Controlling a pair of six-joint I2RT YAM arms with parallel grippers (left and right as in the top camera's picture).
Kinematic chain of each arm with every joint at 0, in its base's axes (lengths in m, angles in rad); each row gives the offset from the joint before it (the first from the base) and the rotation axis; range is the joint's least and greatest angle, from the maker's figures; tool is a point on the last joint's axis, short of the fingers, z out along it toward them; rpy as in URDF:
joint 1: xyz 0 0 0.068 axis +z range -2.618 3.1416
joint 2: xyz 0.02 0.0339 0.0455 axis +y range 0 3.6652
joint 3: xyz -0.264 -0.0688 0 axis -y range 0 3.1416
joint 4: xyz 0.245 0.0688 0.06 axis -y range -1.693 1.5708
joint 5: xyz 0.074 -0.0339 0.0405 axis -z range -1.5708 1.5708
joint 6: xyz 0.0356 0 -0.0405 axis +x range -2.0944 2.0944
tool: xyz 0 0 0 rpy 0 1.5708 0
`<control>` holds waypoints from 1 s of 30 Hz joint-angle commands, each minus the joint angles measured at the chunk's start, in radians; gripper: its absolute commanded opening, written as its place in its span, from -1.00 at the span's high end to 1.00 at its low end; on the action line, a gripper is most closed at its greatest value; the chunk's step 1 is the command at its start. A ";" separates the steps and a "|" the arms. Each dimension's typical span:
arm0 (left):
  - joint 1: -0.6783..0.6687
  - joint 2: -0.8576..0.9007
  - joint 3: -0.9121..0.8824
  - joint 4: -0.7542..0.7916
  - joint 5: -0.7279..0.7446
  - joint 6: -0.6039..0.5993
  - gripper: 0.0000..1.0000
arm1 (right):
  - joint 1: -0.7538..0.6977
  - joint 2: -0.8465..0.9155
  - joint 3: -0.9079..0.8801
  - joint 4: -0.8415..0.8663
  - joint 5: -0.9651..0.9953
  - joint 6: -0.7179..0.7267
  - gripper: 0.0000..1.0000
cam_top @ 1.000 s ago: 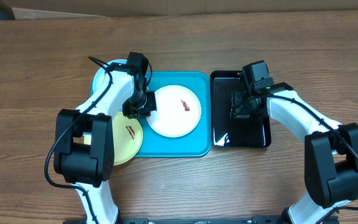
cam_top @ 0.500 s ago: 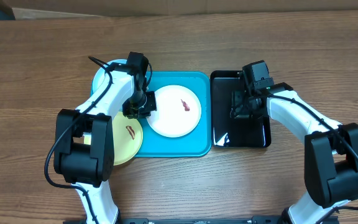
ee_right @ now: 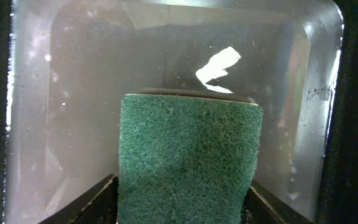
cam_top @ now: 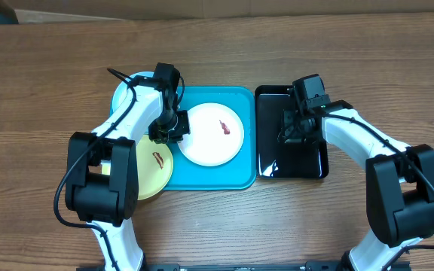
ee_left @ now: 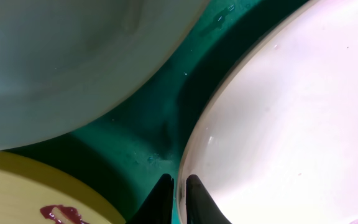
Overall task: Clean dirty plates on tray and stack at the side
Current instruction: 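Grasp the green sponge with the right gripper and lift it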
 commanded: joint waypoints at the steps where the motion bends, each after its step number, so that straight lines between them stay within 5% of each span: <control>1: -0.002 0.011 0.016 0.000 0.004 0.012 0.77 | 0.002 0.010 -0.007 0.006 0.002 0.001 0.01; 8: -0.002 0.011 0.016 0.000 0.003 0.013 0.77 | 0.002 0.010 0.009 -0.011 0.001 0.001 0.93; 21: -0.002 0.011 0.016 0.002 0.000 0.013 0.74 | 0.012 0.008 0.217 -0.299 0.001 0.001 0.93; 30: -0.002 0.011 0.016 0.004 0.001 0.012 0.73 | 0.018 0.008 0.156 -0.233 0.001 0.001 0.93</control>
